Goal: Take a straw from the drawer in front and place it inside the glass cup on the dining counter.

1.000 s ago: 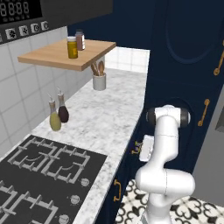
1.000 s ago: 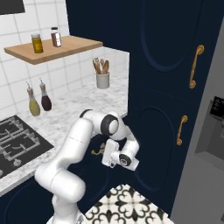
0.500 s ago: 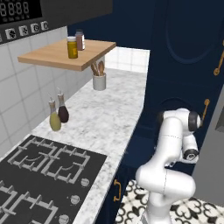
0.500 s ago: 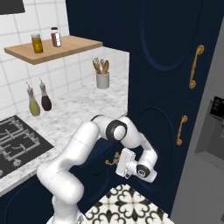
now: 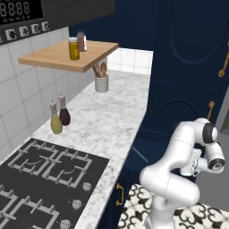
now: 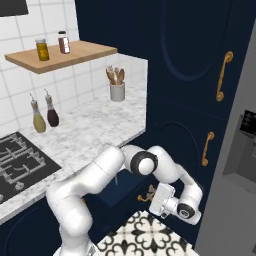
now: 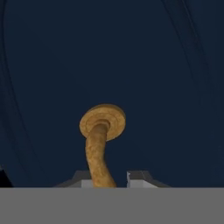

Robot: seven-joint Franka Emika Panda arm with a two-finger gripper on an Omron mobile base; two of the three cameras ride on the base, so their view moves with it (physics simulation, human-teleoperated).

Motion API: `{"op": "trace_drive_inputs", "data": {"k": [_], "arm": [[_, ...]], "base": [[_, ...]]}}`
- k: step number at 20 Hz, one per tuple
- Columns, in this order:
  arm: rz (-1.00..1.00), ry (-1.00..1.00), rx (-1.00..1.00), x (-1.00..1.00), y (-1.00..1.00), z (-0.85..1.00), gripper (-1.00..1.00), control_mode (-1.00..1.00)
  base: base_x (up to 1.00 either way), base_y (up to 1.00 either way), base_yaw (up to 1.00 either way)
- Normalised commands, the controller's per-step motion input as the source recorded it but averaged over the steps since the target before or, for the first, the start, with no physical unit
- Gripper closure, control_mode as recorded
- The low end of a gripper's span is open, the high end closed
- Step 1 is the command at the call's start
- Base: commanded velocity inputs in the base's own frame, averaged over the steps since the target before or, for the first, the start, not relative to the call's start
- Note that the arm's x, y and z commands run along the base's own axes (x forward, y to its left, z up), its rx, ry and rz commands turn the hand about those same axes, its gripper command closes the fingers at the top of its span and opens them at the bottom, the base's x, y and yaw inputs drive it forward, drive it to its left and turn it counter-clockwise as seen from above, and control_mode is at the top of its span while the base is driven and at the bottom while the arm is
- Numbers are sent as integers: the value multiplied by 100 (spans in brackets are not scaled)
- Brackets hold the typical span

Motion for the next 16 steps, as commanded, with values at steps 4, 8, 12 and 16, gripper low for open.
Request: {"op": "trace_drive_inputs", "data": {"k": [4,8,12,16], "arm": [[0,2,-5,0,-6,-33,-100,-100],[0,-1,-1,-2,-29,-27,-100,-100],[-2,-1,-2,-16,-45,29,-100,-100],[0,-23,-16,-32,-21,86,-100,-100]], "base": [[0,0,0],[0,0,0],[0,0,0],[0,0,0]]}}
